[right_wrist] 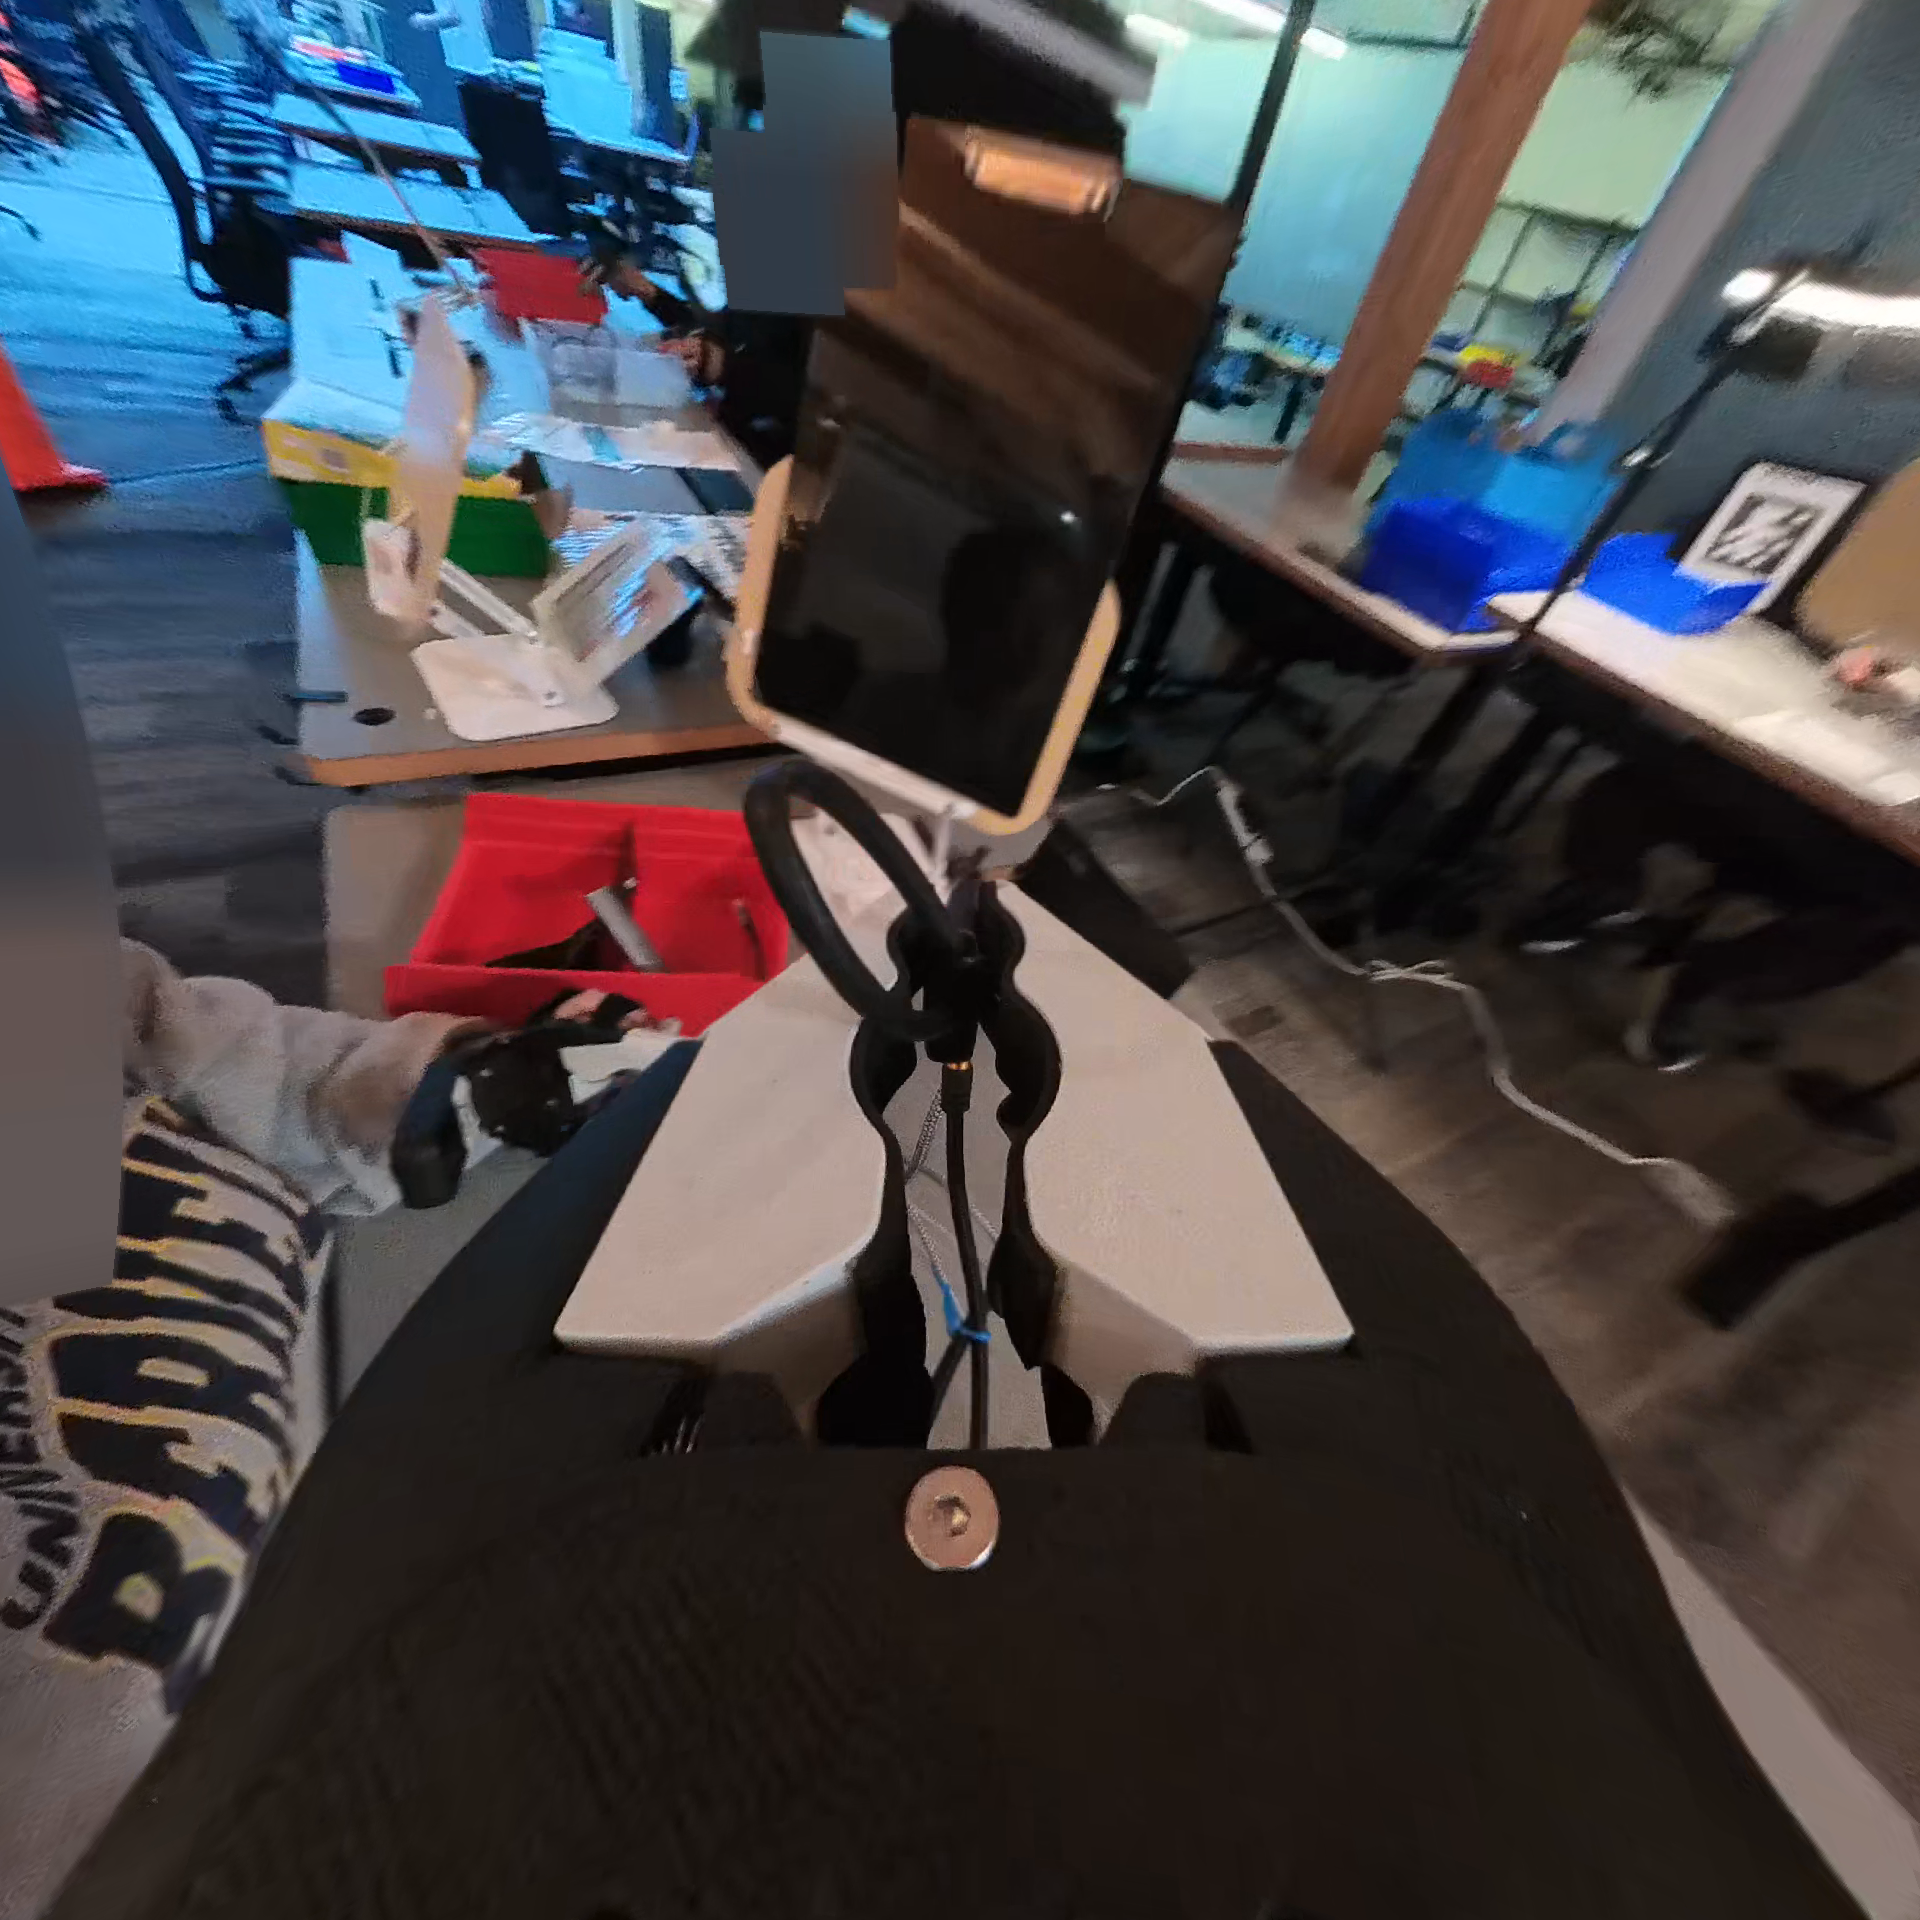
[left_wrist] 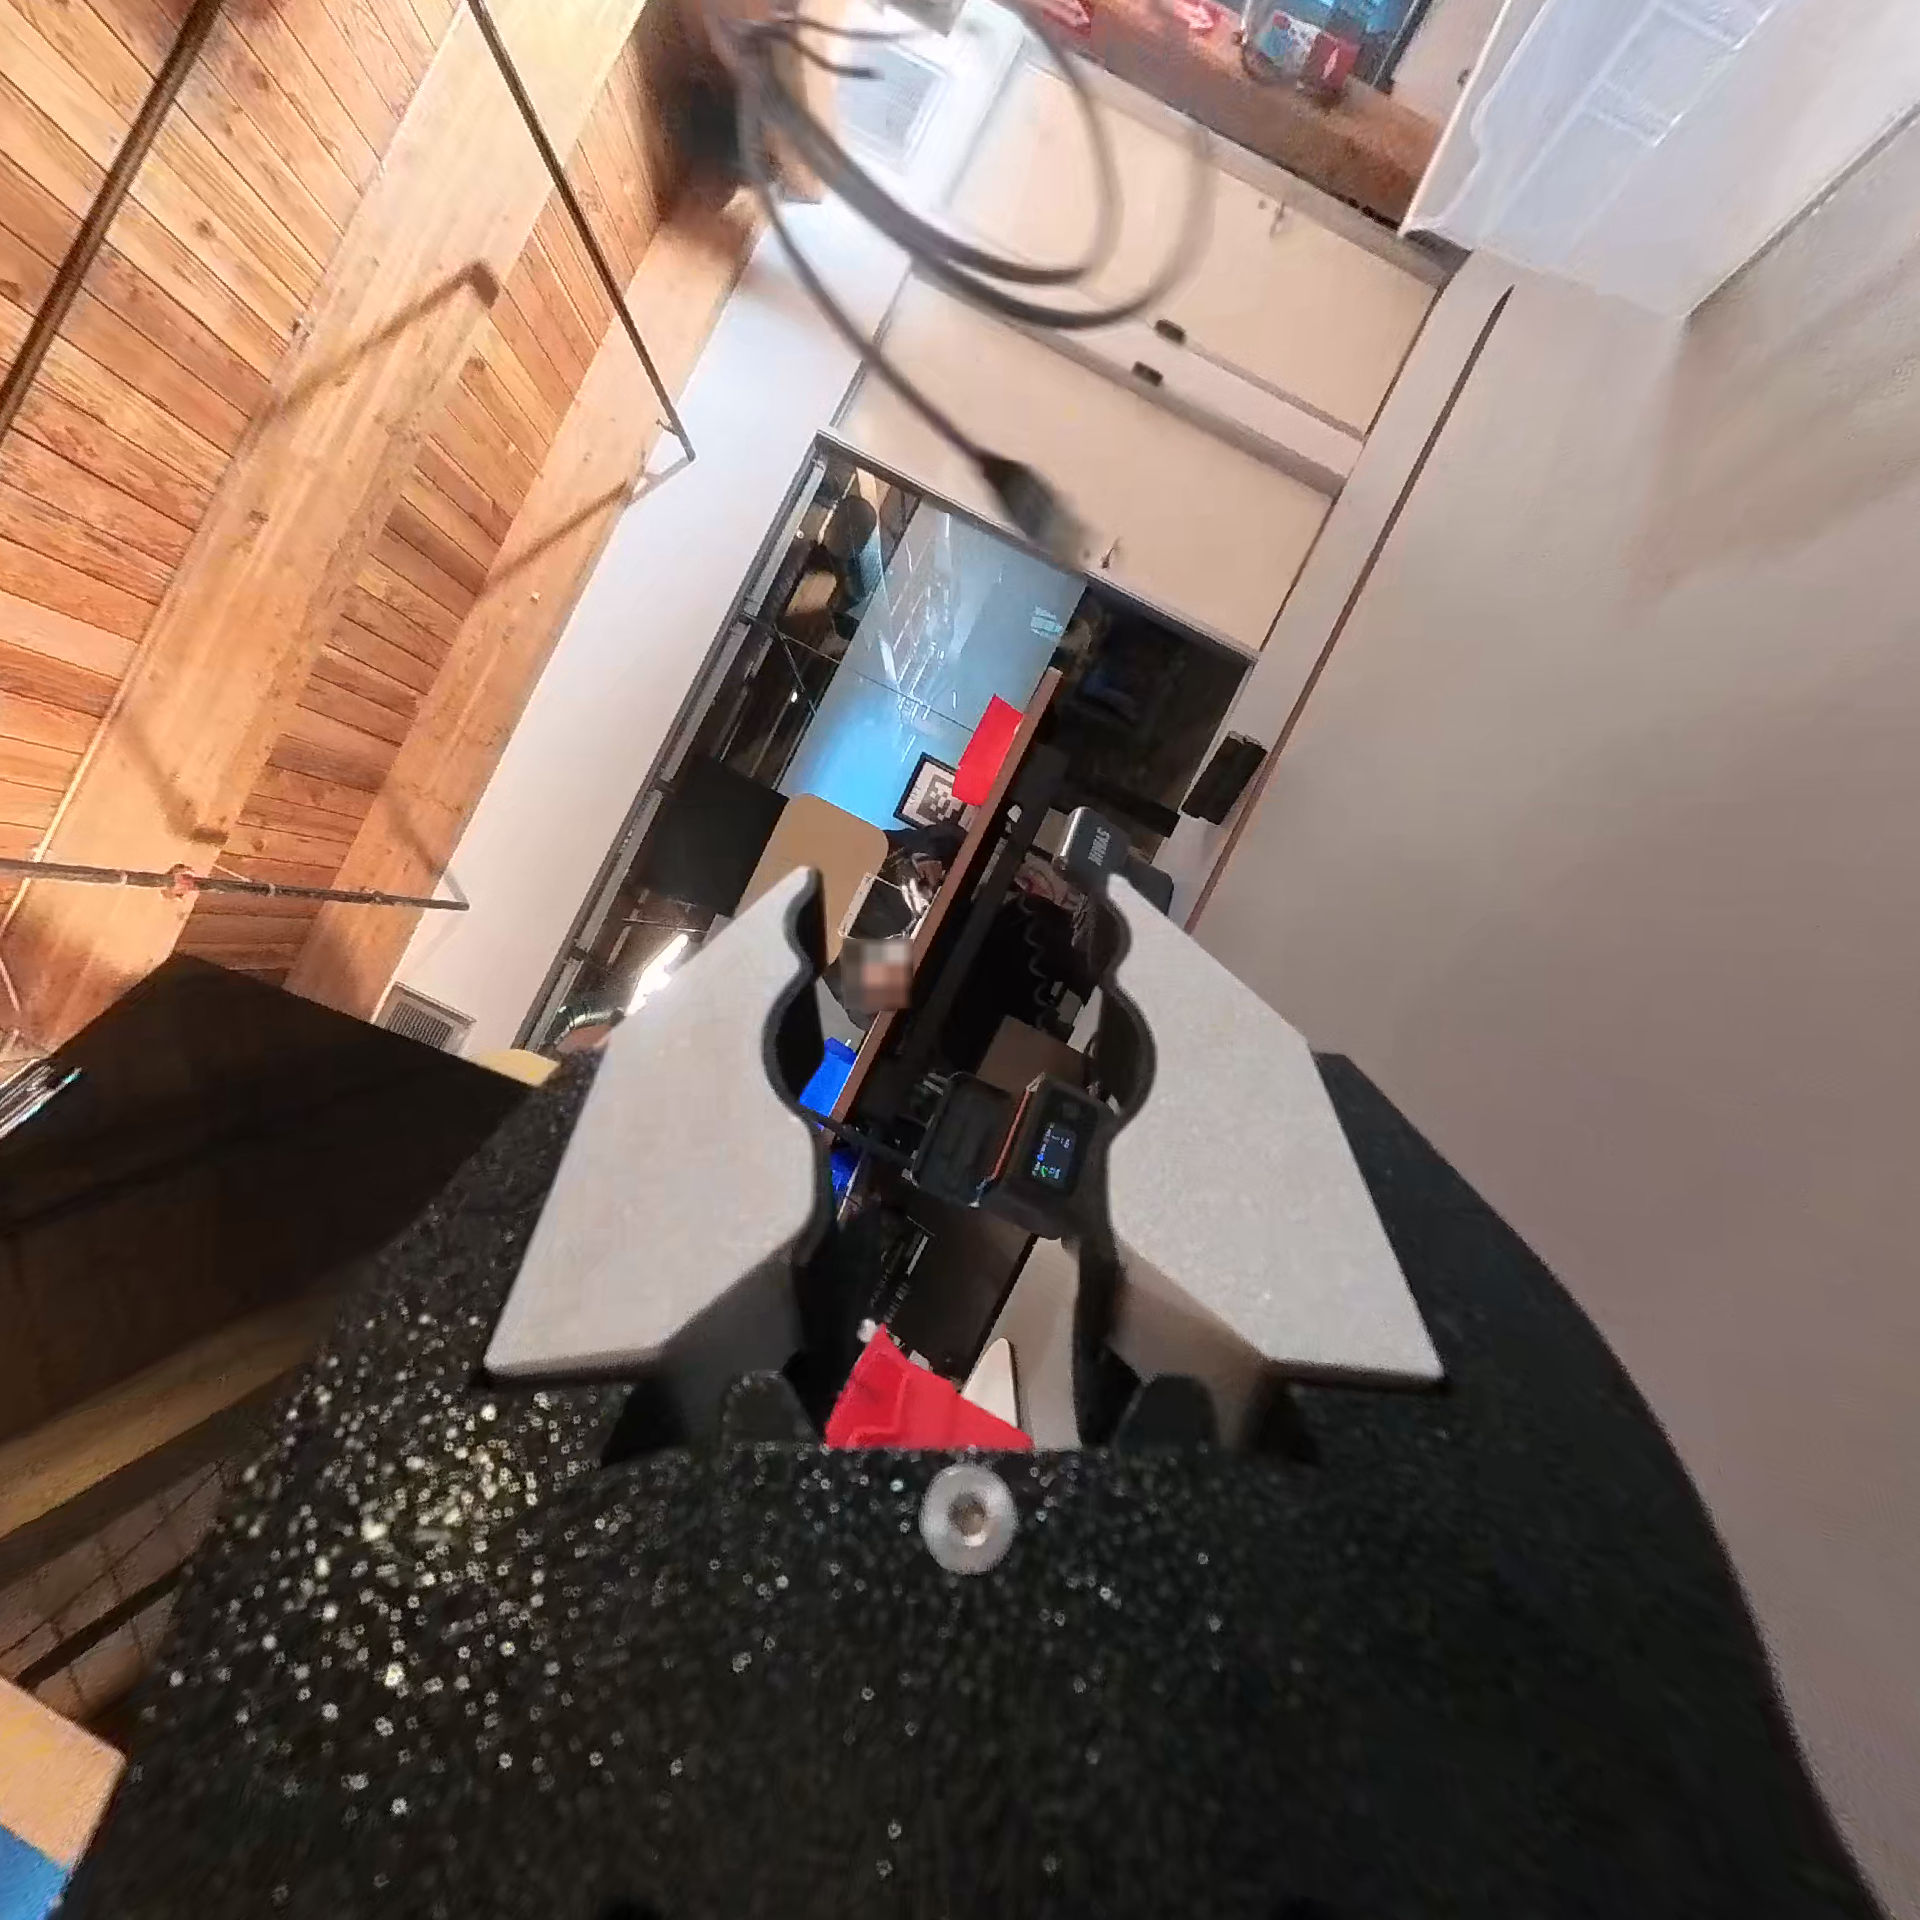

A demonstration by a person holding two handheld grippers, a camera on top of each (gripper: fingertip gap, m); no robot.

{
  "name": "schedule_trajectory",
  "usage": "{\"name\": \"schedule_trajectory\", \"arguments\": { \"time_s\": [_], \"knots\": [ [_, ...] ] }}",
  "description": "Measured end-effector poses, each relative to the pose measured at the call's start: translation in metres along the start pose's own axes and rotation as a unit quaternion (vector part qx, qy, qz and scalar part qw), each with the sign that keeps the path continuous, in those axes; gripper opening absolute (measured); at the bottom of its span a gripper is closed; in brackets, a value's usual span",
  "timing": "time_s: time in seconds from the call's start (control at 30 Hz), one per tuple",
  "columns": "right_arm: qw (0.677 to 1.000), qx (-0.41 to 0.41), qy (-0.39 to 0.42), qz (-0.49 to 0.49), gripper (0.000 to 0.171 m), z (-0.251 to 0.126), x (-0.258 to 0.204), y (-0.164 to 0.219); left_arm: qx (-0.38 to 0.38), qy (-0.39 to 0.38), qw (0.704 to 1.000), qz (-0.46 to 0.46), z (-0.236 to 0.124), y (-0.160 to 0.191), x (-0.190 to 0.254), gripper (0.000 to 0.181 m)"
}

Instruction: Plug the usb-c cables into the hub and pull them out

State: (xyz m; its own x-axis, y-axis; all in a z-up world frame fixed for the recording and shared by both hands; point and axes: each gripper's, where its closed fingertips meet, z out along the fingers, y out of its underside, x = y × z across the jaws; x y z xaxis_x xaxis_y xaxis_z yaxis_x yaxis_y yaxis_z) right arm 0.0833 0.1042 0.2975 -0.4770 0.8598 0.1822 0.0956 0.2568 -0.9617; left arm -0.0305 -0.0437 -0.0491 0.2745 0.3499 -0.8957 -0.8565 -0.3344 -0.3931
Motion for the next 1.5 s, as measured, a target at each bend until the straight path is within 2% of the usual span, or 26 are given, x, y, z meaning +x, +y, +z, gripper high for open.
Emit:
{"name": "schedule_trajectory", "arguments": {
  "time_s": [0.07, 0.17, 0.3, 0.4, 0.5, 0.6, 0.67, 0.73, 0.8, 0.9, 1.03, 1.1, 1.2, 1.23, 1.27, 1.33, 1.4, 1.47, 1.5],
  "knots": [
    [0.999, 0.006, 0.03, -0.015, 0.007, -0.02, 0.02, -0.02, -0.003, 0.007, 1.0, 0.003, 0.001, 0.001, 0.003, 0.048],
    [0.998, 0.008, 0.063, -0.019, 0.007, -0.043, 0.05, -0.03, -0.008, 0.012, 1.0, 0.004, 0.002, 0.003, 0.006, 0.047],
    [0.995, 0.011, 0.096, -0.01, 0.007, -0.063, 0.088, -0.013, -0.014, 0.021, 1.0, -0.001, 0.003, 0.006, 0.008, 0.044],
    [0.99, 0.007, 0.14, -0.018, 0.007, -0.071, 0.116, 0.036, -0.015, 0.027, 1.0, -0.003, 0.004, 0.005, 0.011, 0.044],
    [0.977, -0.004, 0.206, -0.06, 0.007, -0.071, 0.136, 0.114, -0.012, 0.032, 0.999, 0.0, 0.003, 0.003, 0.013, 0.043],
    [0.968, -0.012, 0.239, -0.074, 0.007, -0.064, 0.135, 0.198, -0.007, 0.034, 0.999, 0.0, 0.003, 0.0, 0.015, 0.043],
    [0.975, -0.022, 0.216, -0.051, 0.007, -0.054, 0.12, 0.247, -0.005, 0.036, 0.999, -0.001, 0.002, -0.001, 0.016, 0.042],
    [0.986, -0.076, 0.144, 0.013, 0.007, -0.046, 0.099, 0.291, -0.005, 0.039, 0.999, 0.0, 0.002, 0.0, 0.017, 0.042],
    [0.975, -0.193, 0.082, 0.07, 0.007, -0.045, 0.083, 0.333, -0.006, 0.044, 0.999, 0.001, 0.003, 0.0, 0.02, 0.042],
    [0.932, -0.345, 0.074, 0.076, 0.007, -0.049, 0.088, 0.368, 0.0, 0.052, 0.999, 0.002, 0.004, -0.004, 0.024, 0.041],
    [0.846, -0.523, 0.064, 0.077, 0.007, -0.045, 0.104, 0.411, 0.001, 0.068, 0.998, 0.017, 0.004, -0.005, 0.034, 0.04],
    [0.826, -0.554, 0.048, 0.094, 0.007, -0.032, 0.106, 0.428, 0.0, 0.073, 0.997, 0.024, 0.003, -0.005, 0.036, 0.04],
    [0.814, -0.567, 0.016, 0.123, 0.008, -0.013, 0.1, 0.452, -0.002, 0.078, 0.997, 0.019, 0.002, -0.004, 0.037, 0.039],
    [0.808, -0.576, 0.007, 0.126, 0.01, -0.011, 0.097, 0.458, -0.004, 0.081, 0.997, 0.017, 0.001, -0.003, 0.037, 0.039],
    [0.799, -0.589, 0.01, 0.126, 0.028, -0.013, 0.096, 0.462, -0.006, 0.083, 0.996, 0.016, 0.001, -0.003, 0.038, 0.039],
    [0.789, -0.603, 0.022, 0.112, 0.045, -0.019, 0.1, 0.453, -0.011, 0.088, 0.996, 0.015, 0.001, -0.001, 0.04, 0.04],
    [0.796, -0.597, 0.067, 0.077, 0.05, -0.029, 0.113, 0.423, -0.017, 0.09, 0.996, 0.013, 0.002, 0.001, 0.041, 0.043],
    [0.795, -0.584, 0.158, 0.042, 0.065, -0.051, 0.134, 0.378, -0.022, 0.095, 0.995, 0.005, 0.004, 0.003, 0.042, 0.047],
    [0.793, -0.571, 0.211, 0.025, 0.065, -0.065, 0.144, 0.352, -0.026, 0.099, 0.995, 0.0, 0.005, 0.004, 0.044, 0.049]
  ]
}}
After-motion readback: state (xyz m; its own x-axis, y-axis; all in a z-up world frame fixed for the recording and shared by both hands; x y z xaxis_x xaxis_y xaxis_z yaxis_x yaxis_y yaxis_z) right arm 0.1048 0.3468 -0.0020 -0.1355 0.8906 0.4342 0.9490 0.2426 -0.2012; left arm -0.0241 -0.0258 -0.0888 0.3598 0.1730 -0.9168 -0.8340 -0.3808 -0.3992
